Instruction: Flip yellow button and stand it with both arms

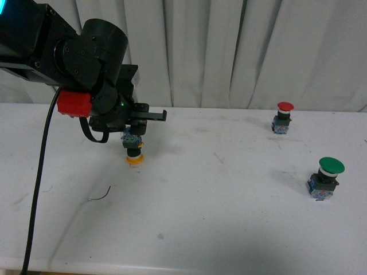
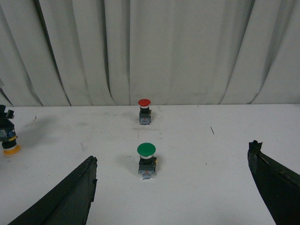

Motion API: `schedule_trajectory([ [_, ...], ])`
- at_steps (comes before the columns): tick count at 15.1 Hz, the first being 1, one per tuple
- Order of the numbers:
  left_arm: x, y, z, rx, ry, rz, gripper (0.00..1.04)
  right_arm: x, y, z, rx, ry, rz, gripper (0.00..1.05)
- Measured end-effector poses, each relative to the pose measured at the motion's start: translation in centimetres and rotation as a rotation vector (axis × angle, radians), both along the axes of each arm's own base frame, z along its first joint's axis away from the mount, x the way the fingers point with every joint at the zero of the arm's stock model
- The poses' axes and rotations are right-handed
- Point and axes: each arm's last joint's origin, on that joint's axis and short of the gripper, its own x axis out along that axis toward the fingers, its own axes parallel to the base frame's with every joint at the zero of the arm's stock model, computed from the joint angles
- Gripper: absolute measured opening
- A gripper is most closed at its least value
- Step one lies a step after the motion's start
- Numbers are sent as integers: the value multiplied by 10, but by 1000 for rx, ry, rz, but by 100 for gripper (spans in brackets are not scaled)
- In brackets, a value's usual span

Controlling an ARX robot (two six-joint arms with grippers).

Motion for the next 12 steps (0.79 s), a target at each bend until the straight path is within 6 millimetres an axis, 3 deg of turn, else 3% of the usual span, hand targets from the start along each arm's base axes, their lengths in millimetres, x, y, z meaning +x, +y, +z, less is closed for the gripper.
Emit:
schedule_trajectory([
  [5, -7, -1, 23, -10, -47, -13, 30, 0, 0, 0, 0, 0, 0, 98],
  [7, -19, -1, 47, -53, -106, -45, 30, 0, 0, 0, 0, 0, 0, 98],
  [9, -43, -2, 79, -125, -181, -95, 30, 0, 0, 0, 0, 0, 0, 98],
  [12, -107, 0, 136, -208, -350, -167, 30, 0, 0, 0, 0, 0, 0, 98],
])
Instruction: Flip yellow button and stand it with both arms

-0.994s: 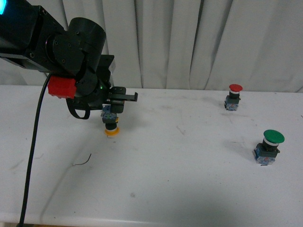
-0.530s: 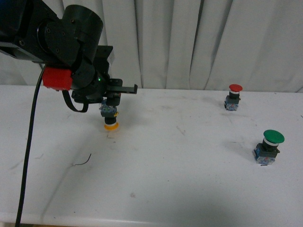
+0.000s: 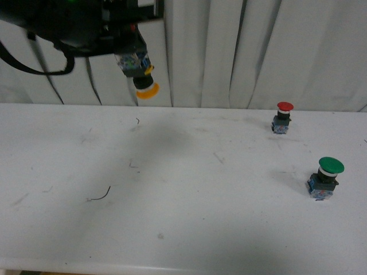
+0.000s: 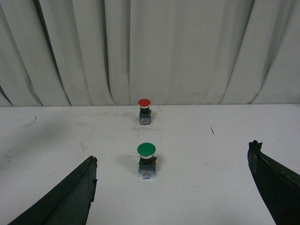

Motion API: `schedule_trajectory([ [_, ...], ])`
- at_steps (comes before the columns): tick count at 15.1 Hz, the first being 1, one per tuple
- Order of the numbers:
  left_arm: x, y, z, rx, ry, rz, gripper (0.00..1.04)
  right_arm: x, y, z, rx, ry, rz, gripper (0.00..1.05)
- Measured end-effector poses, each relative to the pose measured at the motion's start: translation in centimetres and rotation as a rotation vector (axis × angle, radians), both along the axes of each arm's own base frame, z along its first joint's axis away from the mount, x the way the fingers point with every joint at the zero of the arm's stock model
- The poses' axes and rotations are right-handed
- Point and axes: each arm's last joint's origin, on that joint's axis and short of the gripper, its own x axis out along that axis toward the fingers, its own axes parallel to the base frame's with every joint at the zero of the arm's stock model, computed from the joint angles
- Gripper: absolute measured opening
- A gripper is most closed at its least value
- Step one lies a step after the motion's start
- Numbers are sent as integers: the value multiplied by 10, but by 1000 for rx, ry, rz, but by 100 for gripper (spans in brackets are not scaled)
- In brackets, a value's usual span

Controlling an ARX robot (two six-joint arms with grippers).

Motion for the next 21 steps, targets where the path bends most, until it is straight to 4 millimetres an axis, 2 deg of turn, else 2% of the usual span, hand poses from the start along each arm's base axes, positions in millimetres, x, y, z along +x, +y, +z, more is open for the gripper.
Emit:
schedule_trajectory([
  [2, -40, 3, 13, -13, -47, -23, 30, 0, 0, 0, 0, 0, 0, 98],
  [4, -67, 9, 3, -8, -27, -31, 30, 0, 0, 0, 0, 0, 0, 98],
  [5, -72, 11, -1, -3, -23, -21, 30, 0, 0, 0, 0, 0, 0, 98],
  [8, -74, 16, -6, -44, -28, -21, 30, 0, 0, 0, 0, 0, 0, 98],
  [11, -84, 27, 5, -274, -94, -122, 30, 0, 0, 0, 0, 0, 0, 98],
  [13, -89, 33, 5, -452, -99, -223, 30, 0, 0, 0, 0, 0, 0, 98],
  [16, -89, 45, -7, -701, -48, -323, 30, 0, 0, 0, 0, 0, 0, 98],
  [19, -98, 42, -29, -901, 16, -323, 30, 0, 0, 0, 0, 0, 0, 98],
  [21, -96, 36, -33, -975, 43, -316, 30, 0, 0, 0, 0, 1, 0, 98],
])
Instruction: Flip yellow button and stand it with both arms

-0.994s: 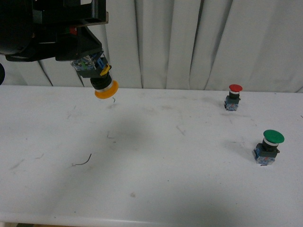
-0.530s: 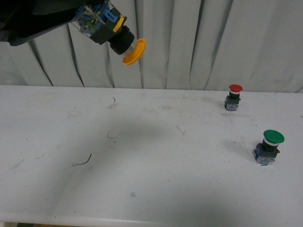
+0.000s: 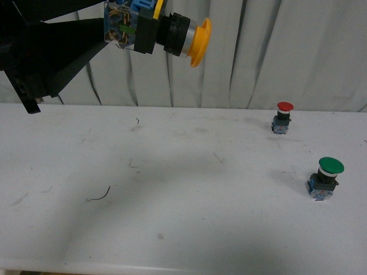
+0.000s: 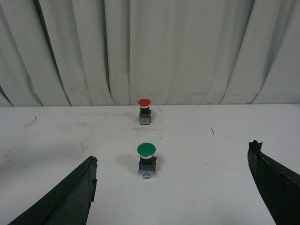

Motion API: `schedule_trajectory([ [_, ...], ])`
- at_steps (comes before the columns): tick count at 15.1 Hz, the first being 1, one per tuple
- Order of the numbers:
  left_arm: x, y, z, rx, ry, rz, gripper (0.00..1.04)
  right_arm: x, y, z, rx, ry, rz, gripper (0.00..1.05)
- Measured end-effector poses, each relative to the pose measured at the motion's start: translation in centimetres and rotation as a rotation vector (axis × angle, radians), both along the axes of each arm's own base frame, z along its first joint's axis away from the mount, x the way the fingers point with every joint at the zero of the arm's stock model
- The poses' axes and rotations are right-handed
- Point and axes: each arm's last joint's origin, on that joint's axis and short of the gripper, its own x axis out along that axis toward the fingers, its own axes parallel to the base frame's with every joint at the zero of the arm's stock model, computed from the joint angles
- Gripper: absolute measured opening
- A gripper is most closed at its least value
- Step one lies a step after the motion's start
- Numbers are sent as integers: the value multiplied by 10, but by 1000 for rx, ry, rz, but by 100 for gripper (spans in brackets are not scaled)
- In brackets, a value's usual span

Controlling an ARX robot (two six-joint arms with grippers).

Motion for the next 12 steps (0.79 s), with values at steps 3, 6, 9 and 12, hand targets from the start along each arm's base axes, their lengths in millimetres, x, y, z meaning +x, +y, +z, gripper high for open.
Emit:
schedule_trajectory([
  [3, -1, -10, -3, -16, 44, -2, 30, 0, 0, 0, 0, -1, 0, 98],
  [6, -1, -14, -3, -17, 51, 6, 30, 0, 0, 0, 0, -1, 0, 98],
  [9, 0, -16, -3, -13, 63, 21, 30, 1, -1, 1, -5, -10, -13, 98],
  [12, 0, -20, -2, -10, 66, 18, 30, 46, -20, 28, -30, -74, -77, 98],
])
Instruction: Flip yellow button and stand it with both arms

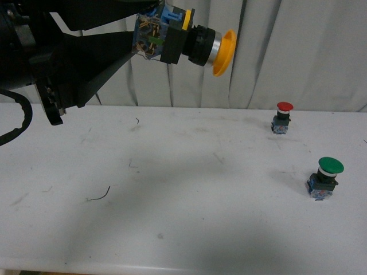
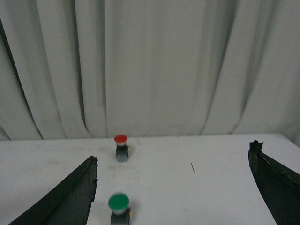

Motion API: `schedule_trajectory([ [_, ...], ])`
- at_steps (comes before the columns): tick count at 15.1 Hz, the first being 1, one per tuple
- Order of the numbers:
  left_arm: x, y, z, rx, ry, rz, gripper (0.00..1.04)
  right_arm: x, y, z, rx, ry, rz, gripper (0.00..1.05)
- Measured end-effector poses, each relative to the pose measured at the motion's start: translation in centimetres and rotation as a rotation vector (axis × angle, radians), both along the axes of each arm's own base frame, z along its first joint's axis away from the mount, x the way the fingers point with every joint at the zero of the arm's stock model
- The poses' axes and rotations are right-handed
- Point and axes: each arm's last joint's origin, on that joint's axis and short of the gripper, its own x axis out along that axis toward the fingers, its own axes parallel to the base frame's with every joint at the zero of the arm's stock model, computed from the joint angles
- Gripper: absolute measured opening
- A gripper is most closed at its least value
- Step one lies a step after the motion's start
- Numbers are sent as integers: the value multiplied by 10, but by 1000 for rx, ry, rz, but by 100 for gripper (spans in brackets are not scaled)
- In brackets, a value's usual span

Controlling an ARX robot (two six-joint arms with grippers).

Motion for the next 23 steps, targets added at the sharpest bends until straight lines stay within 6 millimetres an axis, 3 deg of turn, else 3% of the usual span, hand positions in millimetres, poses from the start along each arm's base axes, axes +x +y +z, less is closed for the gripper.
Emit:
schedule_trajectory([
  [2, 0, -2, 2, -3, -8, 5, 30, 61, -2, 33, -17, -111, 51, 98],
  [3, 0, -2, 2, -3, -6, 6, 30, 76, -2, 37, -20, -130, 63, 98],
  [5, 0, -2, 2, -3, -3, 6, 30, 92, -2, 40, -26, -141, 71, 98],
  [9, 1, -3, 2, -3, -4, 9, 30, 151, 2, 34, -28, -97, 133, 98],
  [10, 1, -2, 2, -3, -4, 9, 30, 156, 3, 32, -27, -88, 137, 98],
  [13, 1, -3, 2, -4, -5, 12, 30, 205, 16, 19, -6, -31, 232, 98],
  [14, 3, -4, -1, -4, -4, 9, 30, 168, 61, 40, 128, -169, 632, 98],
  [15, 3, -3, -1, -4, -8, 8, 30, 135, 94, -16, 589, 239, 1005, 98],
  [16, 3, -3, -1, -2, -1, 8, 30, 138, 102, -33, 872, 438, 1008, 98],
  [17, 3, -2, -1, -2, -2, 9, 30, 141, 105, -35, 948, 477, 1003, 98],
  [23, 3, -1, 0, 2, 1, 11, 30, 174, 117, -20, 1187, 500, 978, 98],
])
